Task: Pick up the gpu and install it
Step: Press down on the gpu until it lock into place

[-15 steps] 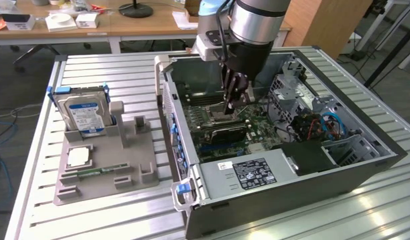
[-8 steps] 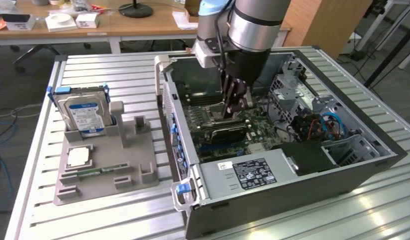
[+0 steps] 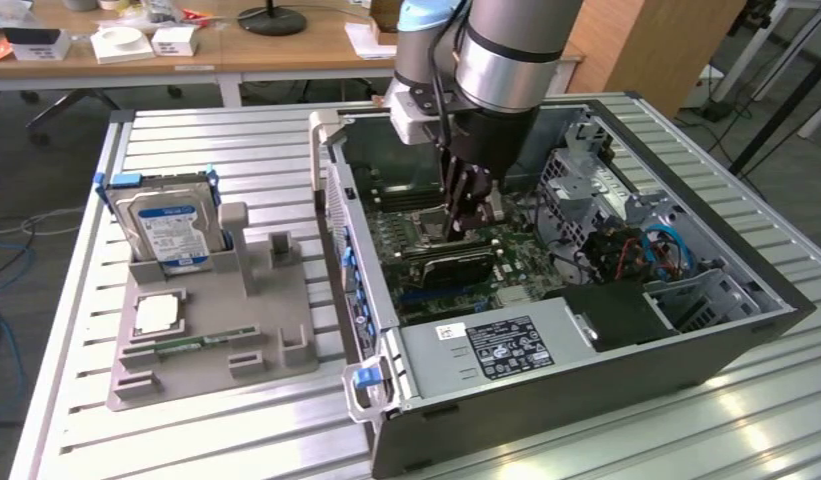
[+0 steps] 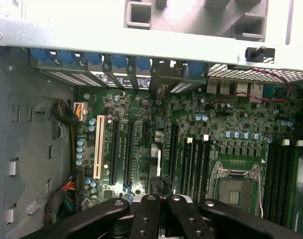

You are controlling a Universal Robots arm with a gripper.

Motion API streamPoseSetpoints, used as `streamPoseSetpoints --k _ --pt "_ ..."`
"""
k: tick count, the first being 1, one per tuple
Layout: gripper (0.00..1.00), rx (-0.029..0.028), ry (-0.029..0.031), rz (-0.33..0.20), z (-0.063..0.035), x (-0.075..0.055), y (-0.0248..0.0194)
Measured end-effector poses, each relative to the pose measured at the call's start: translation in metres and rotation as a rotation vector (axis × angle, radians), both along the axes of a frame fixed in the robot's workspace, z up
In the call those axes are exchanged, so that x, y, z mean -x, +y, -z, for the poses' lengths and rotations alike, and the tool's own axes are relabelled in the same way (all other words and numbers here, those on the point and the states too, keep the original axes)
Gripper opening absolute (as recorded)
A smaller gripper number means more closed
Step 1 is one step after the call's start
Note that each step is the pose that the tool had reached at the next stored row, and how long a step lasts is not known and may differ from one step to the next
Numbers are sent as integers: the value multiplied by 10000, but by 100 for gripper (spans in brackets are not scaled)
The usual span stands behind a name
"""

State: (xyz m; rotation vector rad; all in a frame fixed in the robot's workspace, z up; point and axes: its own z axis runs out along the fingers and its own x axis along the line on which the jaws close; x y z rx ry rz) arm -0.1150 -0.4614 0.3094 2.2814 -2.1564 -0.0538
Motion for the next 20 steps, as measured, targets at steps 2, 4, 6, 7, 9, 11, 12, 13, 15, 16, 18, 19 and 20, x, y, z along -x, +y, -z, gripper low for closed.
streamPoseSetpoints --k 2,4,6,7,9,11,12,13,15,16,18,19,20 --pt "10 -3 -2 -3 5 -17 2" --pt "10 -2 -1 0 8 -44 5" --pt "10 -2 -1 2 10 -48 5" --pt "10 -1 0 2 9 -48 5" --pt "10 -2 -1 1 26 -49 6" --pt "10 -2 -1 0 61 -50 6" --pt "10 -1 -1 0 80 -49 6" --pt "10 -1 -1 0 99 -49 6" --pt "10 -2 0 0 134 -49 6" --pt "10 -2 -1 1 147 -49 6" --pt "10 0 0 1 149 -49 5" --pt "10 0 0 0 148 -49 5" --pt "10 1 0 1 150 -49 6"
